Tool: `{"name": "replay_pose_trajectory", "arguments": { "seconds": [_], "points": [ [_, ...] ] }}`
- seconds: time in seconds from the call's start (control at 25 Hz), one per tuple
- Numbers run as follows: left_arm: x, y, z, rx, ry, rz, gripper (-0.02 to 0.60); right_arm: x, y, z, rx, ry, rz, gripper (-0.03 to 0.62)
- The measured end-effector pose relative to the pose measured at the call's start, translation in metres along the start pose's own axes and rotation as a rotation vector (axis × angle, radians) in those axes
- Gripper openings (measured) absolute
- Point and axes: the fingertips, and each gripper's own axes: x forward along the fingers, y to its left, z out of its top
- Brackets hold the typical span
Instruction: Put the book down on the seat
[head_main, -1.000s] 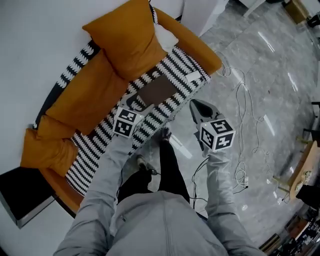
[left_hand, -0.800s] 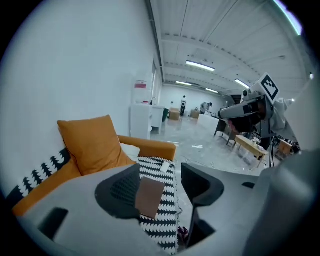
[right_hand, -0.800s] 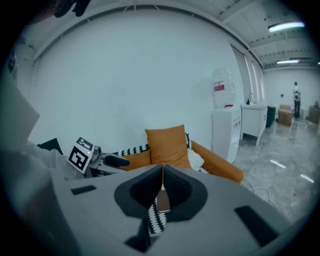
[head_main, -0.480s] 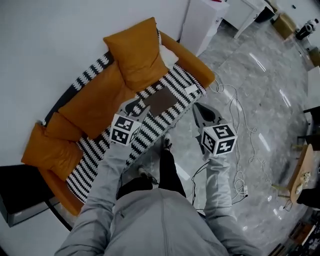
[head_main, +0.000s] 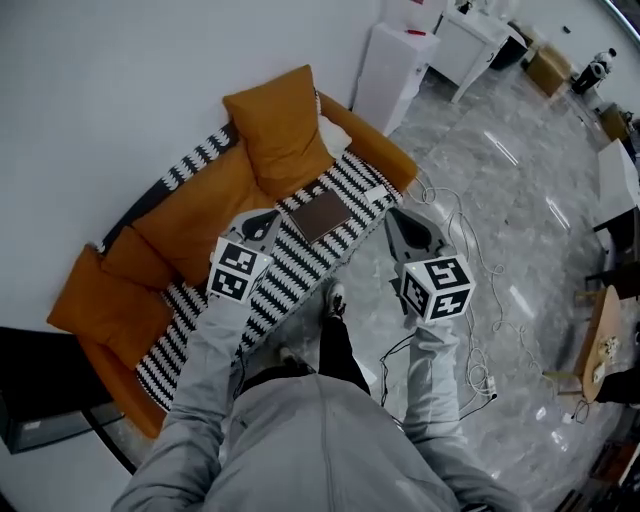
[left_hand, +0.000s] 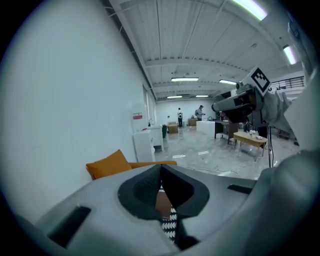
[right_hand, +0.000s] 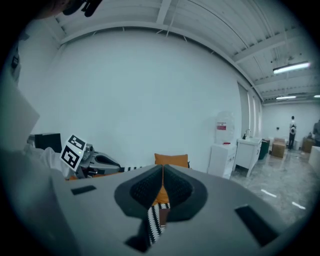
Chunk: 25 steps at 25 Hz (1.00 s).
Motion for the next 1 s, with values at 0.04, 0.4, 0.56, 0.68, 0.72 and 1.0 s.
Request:
{"name": "replay_pose_trajectory", "arguments": {
  "seconds": [0.04, 0.4, 0.56, 0.68, 0.72, 1.0],
  "points": [
    [-0.008, -0.002, 0.007, 0.006, -0.017, -0.001, 0.026, -0.006, 0.004, 0.004, -0.005, -0.006, -0.004, 0.029],
    [-0.070, -0.013, 0.064, 0.030, -0.132, 0.010, 0.025, -0.052, 0.029, 0.030, -0.040, -0.054, -0.039, 0.029],
    [-0.095, -0.026, 0.089, 0.072, -0.202, 0.011, 0.025, -0.069, 0.036, 0.041, -0.053, -0.081, -0.047, 0.029],
    [-0.111, -0.028, 0.105, 0.103, -0.232, 0.035, 0.025, -0.078, 0.044, 0.053, -0.090, -0.100, -0.046, 0.029],
    [-0.116, -0.027, 0.110, 0.114, -0.233, 0.045, 0.025, -0.082, 0.046, 0.057, -0.100, -0.107, -0.042, 0.029],
    [-0.145, -0.032, 0.132, 0.157, -0.267, 0.079, 0.025, -0.097, 0.065, 0.073, -0.151, -0.137, -0.021, 0.029]
  ]
}}
